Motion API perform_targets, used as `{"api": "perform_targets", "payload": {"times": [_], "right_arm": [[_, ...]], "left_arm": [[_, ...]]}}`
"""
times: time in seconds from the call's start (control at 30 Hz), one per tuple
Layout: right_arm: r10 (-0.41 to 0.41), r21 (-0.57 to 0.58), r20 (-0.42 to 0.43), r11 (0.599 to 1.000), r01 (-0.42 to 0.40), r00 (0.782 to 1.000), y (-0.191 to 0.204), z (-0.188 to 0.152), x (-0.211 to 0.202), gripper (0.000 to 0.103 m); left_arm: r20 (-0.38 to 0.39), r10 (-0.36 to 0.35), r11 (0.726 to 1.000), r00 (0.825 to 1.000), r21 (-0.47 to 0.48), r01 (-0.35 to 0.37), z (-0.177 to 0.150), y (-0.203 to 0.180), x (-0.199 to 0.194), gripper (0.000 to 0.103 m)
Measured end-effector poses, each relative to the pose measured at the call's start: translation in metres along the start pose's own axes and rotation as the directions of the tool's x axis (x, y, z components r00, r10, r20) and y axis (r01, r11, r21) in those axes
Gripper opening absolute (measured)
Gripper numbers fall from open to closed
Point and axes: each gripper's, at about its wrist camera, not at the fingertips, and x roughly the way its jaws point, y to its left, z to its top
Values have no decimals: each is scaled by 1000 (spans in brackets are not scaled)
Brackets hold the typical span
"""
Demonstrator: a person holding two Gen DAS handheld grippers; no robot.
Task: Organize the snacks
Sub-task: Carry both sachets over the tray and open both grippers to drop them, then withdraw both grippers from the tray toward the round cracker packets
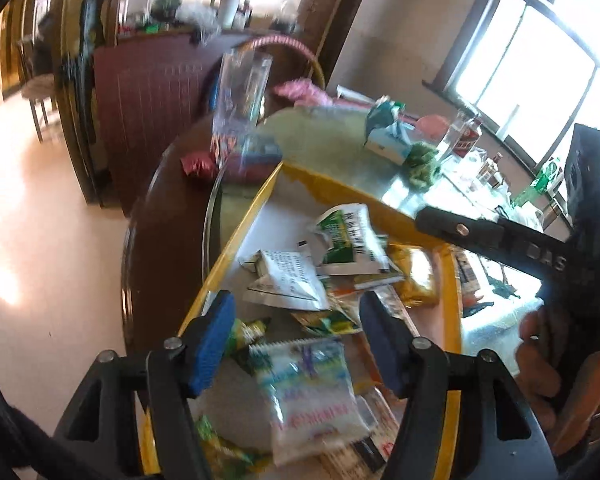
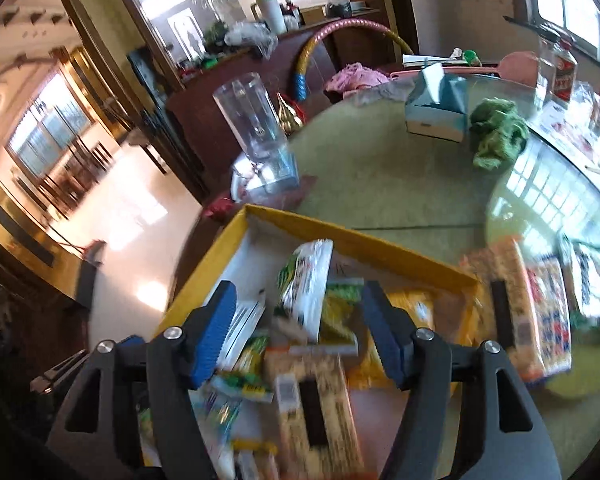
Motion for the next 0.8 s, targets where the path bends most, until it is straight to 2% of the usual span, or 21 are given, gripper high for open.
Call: {"api": "perform_targets", "payload": {"times": [0.07,0.13,0.2,0.27,0.33,0.43,0.6,0.8], "right_arm": [[33,27,14,999,-34,999,-11,-13,-22,67],[64,48,23,997,-65,998,-23,-27,-41,67],[90,66,21,994,-91,996,-37,-42,-57,67],[111,85,27,990,-113,993,-54,-56,-75,68],[100,109,45,989,-105,994,-72,-70,-94,72],[63,149,74,986,-74,995,-96,-87,-115,79],[58,212,98,974,-78,993,-135,-111,-142,85],[23,260,97,964,-48,995,-174,-128,-162,85]], "left_arm": [[27,-17,1000,999,16,16,-10,-11,-9,79],[9,-22,999,1000,44,22,-20,-24,-8,79],[9,-5,999,1000,36,5,-30,-34,-11,79],[25,-26,1000,999,15,26,-37,-41,-18,79],[50,-49,999,998,19,48,-44,-53,-29,79],[60,-40,998,997,56,36,-57,-79,-38,79],[31,-92,991,995,100,89,-72,-118,-41,79],[-27,-132,983,991,128,134,-87,-149,-37,79]]}}
